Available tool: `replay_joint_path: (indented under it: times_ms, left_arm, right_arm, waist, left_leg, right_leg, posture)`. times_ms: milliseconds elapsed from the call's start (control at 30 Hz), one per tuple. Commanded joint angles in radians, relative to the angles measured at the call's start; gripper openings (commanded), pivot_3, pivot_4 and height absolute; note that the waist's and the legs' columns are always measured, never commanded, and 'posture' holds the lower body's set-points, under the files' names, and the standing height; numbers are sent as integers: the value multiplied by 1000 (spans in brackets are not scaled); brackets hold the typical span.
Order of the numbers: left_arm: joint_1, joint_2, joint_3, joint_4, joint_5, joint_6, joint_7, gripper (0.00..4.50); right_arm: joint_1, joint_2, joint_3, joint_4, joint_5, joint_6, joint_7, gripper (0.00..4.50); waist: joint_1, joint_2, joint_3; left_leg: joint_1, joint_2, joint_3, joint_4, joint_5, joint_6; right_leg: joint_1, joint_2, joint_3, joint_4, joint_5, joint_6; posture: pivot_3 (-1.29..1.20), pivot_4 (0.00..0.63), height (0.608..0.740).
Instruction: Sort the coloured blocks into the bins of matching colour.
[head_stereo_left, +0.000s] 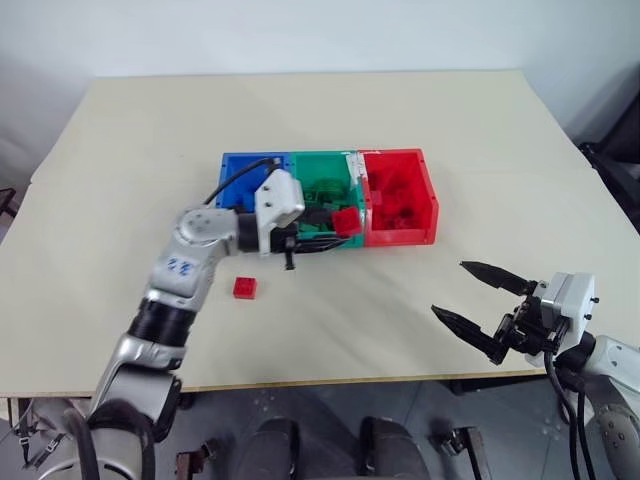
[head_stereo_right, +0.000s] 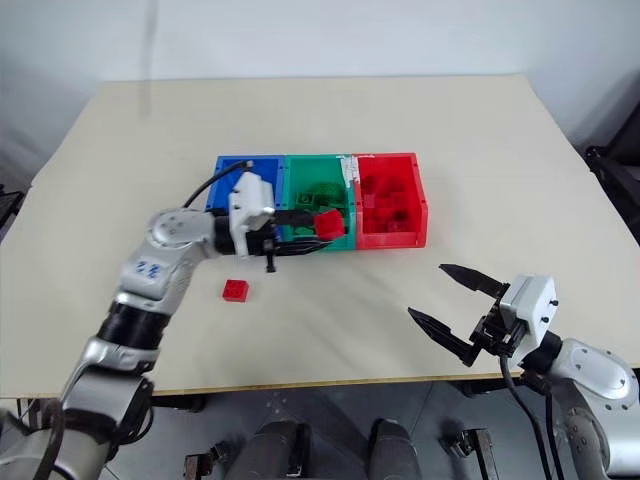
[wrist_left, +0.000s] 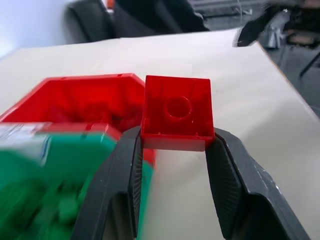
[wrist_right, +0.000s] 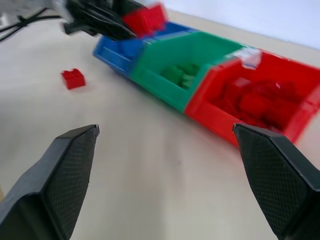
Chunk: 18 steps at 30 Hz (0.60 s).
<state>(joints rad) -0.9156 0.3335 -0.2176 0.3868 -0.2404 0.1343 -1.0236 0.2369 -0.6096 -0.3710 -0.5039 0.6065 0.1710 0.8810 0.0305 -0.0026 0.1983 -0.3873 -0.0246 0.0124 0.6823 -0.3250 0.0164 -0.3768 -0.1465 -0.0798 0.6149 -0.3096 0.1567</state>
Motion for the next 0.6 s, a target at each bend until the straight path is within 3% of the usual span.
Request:
replay_joint_path:
  times_ms: [33,167,300,500,600]
  left_arm:
    - [-212,-128,-24,347,117,-166,91,1455]
    - [-336,-209,1,604,178,-296,182,1455]
    - [-394,-249,8,735,225,-345,224,1455]
    - [-403,-244,49,768,241,-382,238,3400]
    - [-342,-197,107,667,165,-445,90,4332]
  right_arm:
    - [65,38,-27,-140,-9,-23,-73,4500]
    - [116,67,-16,-224,-28,-19,-132,4500]
    - [151,83,-12,-266,-35,-21,-169,4500]
    - [148,71,-13,-258,-27,-22,-175,4500]
    - [75,38,12,-214,-11,-12,-140,4500]
  waist:
    - [15,-2,1]
    - [6,-2,1]
    - [1,-2,1]
    - [2,-2,1]
    - [-2,-2,1]
  left_leg:
    - [-2,0,-1,1,1,1]
    - [-1,-1,3,0,0,3]
    - [-1,0,2,-1,0,3]
    - [-2,0,2,0,0,3]
    - [-2,0,2,0,0,3]
  right_leg:
    - [0,0,-1,-1,0,0]
    - [0,-1,1,-5,2,3]
    - [-1,-1,1,-4,2,3]
    - [-1,-1,1,-4,2,3]
    - [0,-1,1,-4,2,4]
  posture:
    - [0,150,740]
    - [0,150,740]
    - [0,150,740]
    - [0,150,740]
    - [0,150,740]
